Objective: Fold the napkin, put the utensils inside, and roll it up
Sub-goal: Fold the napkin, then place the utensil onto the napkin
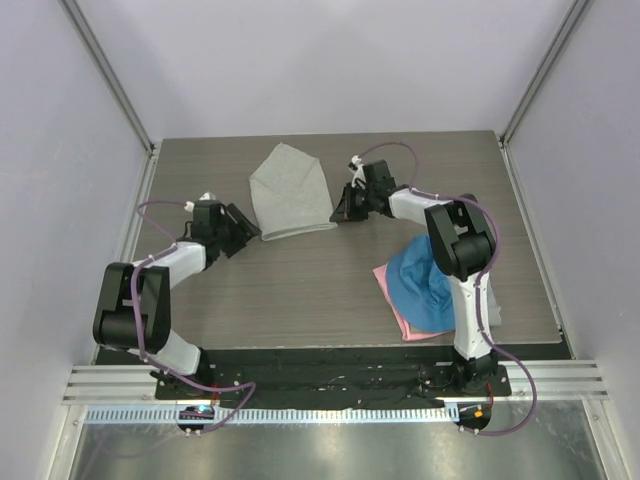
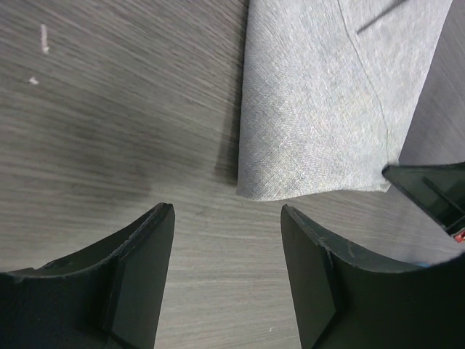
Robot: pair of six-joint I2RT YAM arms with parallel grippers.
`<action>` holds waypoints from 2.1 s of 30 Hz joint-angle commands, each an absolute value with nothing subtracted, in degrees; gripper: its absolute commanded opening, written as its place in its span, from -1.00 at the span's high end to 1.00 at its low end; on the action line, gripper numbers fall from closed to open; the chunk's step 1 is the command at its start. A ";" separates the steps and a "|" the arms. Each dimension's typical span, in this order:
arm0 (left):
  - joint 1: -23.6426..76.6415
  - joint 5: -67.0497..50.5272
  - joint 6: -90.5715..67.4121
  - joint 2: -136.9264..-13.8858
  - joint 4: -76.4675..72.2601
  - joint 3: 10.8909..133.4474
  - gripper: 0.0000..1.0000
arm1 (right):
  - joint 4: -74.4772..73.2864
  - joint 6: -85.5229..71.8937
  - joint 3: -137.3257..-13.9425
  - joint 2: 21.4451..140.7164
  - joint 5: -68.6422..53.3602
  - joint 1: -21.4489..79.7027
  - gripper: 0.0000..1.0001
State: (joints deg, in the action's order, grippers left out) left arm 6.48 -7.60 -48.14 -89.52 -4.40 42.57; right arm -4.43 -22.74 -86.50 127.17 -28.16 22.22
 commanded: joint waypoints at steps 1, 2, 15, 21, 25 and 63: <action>5.19 -9.05 -46.93 -84.64 -5.36 40.43 -0.30 | -6.41 -24.96 -79.91 118.76 -23.21 23.38 0.98; 5.01 -9.57 -46.93 -84.46 -5.71 39.91 -0.30 | -6.33 -25.48 -78.59 117.70 -21.99 23.47 0.98; 5.53 -25.13 -50.62 -91.84 -21.79 35.86 -0.20 | -4.92 -30.06 -63.11 107.05 -17.40 24.70 0.98; 6.94 -24.61 -49.66 -94.57 -20.83 36.91 -0.15 | -4.57 -29.97 -63.63 107.84 -18.02 24.79 0.98; 7.21 -23.82 -48.43 -95.97 -20.22 37.44 -0.10 | -4.57 -29.71 -64.16 108.45 -18.28 24.79 0.98; 8.26 -32.33 -47.29 -100.98 5.80 53.61 1.00 | -0.27 4.72 -68.11 97.99 11.50 42.79 -0.75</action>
